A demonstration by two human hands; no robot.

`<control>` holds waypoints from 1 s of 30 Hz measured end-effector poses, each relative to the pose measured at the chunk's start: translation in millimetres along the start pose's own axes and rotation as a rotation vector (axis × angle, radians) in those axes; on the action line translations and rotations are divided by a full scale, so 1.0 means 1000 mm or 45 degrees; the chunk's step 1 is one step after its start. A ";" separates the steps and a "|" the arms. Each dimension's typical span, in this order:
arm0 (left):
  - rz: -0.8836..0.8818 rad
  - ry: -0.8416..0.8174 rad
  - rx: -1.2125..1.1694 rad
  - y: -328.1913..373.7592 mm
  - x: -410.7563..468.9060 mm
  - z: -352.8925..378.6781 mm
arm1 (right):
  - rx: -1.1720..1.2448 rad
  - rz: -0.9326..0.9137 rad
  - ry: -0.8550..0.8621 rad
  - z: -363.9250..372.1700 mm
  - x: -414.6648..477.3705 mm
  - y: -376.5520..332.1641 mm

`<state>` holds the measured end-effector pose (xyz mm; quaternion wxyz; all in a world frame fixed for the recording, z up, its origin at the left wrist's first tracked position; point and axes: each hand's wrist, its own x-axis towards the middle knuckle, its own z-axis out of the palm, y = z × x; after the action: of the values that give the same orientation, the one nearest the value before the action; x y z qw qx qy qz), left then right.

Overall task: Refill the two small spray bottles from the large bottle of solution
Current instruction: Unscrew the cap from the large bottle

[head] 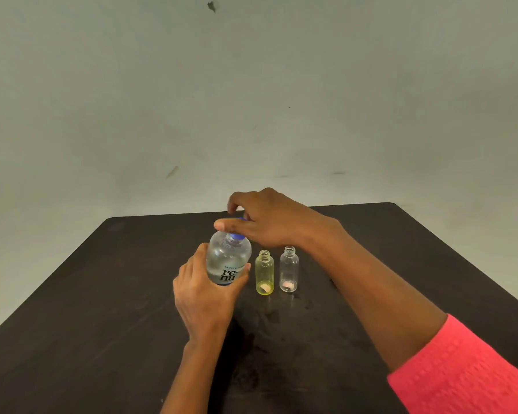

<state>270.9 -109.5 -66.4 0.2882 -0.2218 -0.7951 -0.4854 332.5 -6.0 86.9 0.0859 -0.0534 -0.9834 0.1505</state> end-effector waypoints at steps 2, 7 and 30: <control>0.015 -0.007 0.007 -0.001 0.000 0.001 | -0.043 0.018 0.013 0.002 0.003 0.000; 0.025 -0.016 0.022 -0.003 -0.001 0.002 | -0.040 -0.115 -0.048 0.003 0.003 0.002; 0.031 -0.028 0.033 -0.001 -0.001 0.002 | 0.040 -0.058 -0.058 -0.003 -0.003 0.004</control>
<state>270.6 -107.9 -68.0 0.2882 -0.2329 -0.8016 -0.4691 336.4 -1.8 87.9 0.0676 -0.0261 -0.9836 0.1650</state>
